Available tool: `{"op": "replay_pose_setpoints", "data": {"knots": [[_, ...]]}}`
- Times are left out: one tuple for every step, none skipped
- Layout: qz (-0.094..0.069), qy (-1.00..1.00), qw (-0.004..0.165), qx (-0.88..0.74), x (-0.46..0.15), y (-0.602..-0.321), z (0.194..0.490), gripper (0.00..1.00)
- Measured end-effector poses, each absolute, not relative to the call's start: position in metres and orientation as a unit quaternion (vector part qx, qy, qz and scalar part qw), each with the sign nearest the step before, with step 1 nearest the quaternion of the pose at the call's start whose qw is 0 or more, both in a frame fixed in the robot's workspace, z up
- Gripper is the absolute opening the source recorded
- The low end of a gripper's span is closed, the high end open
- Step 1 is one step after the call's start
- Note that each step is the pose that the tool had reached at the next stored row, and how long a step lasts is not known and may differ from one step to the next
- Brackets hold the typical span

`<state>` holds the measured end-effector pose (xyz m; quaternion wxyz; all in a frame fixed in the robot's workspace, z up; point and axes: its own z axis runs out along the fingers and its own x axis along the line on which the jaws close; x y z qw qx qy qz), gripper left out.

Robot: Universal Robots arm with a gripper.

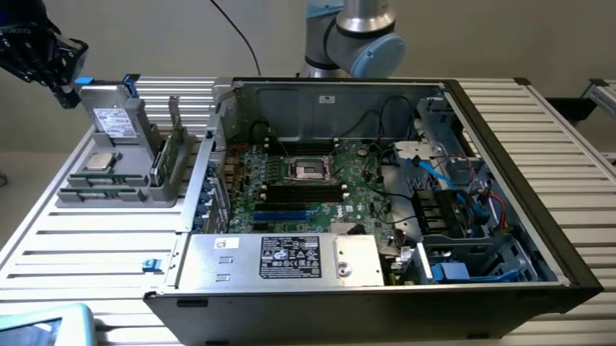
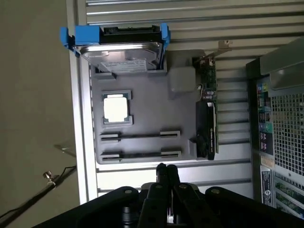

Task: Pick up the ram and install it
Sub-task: 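Reach for the ram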

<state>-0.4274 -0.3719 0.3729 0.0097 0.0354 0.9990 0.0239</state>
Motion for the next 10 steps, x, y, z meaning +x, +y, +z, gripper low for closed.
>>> {"op": "replay_pose_setpoints", "data": {"knots": [[0.024,0.999,0.010,0.035,-0.432,-0.371,0.373,0.11],[0.024,0.999,0.010,0.035,-0.436,-0.369,0.372,0.11],[0.024,0.999,0.010,0.035,-0.441,-0.368,0.372,0.11],[0.024,0.999,0.010,0.035,-0.445,-0.367,0.371,0.11],[0.024,0.999,0.010,0.035,-0.449,-0.366,0.371,0.11],[0.024,0.999,0.010,0.035,-0.452,-0.364,0.371,0.11],[0.024,0.999,0.010,0.035,-0.454,-0.363,0.371,0.11],[0.024,0.999,0.010,0.035,-0.457,-0.362,0.370,0.11],[0.024,0.999,0.010,0.035,-0.460,-0.361,0.370,0.11],[0.024,0.999,0.010,0.035,-0.462,-0.360,0.370,0.11]]}}
